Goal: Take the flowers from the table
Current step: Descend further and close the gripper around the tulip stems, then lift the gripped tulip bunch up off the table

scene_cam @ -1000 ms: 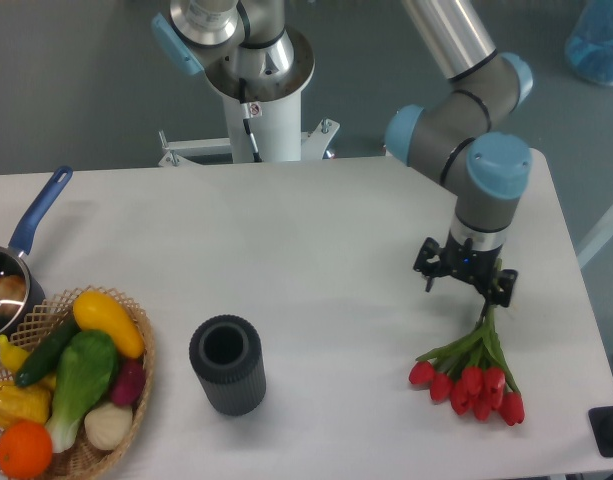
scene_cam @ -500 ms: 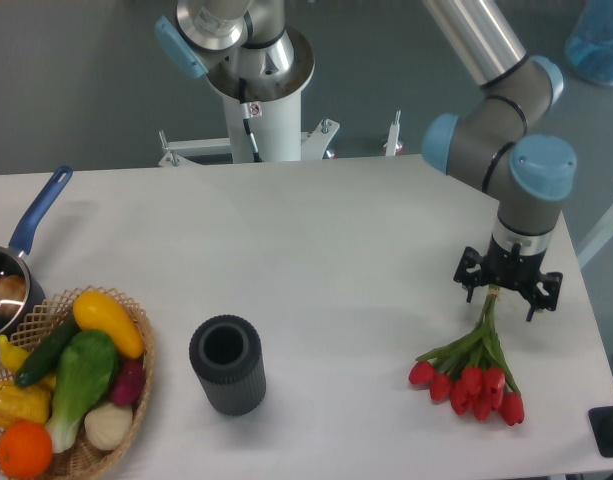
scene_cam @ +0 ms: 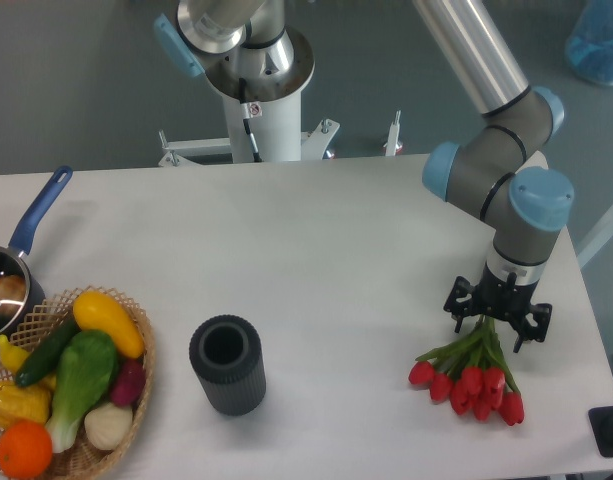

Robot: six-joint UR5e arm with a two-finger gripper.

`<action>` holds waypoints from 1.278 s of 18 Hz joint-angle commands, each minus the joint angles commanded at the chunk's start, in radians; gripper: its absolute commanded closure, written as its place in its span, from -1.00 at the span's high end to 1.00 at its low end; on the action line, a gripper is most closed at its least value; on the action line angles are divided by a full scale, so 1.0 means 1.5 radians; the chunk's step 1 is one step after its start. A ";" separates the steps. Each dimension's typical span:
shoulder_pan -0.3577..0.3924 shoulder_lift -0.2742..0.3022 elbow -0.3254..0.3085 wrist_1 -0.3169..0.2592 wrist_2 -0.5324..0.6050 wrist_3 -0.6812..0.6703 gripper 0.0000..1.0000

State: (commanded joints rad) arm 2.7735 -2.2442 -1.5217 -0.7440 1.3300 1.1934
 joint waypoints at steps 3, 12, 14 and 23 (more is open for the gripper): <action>0.000 0.004 -0.005 0.004 0.002 -0.003 -0.26; 0.010 0.048 0.000 -0.003 0.010 -0.125 -1.00; 0.008 0.061 0.007 -0.004 0.050 -0.124 -1.00; -0.018 0.123 0.040 -0.053 0.075 -0.101 -1.00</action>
State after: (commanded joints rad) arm 2.7459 -2.0603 -1.4619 -0.8234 1.4419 1.0416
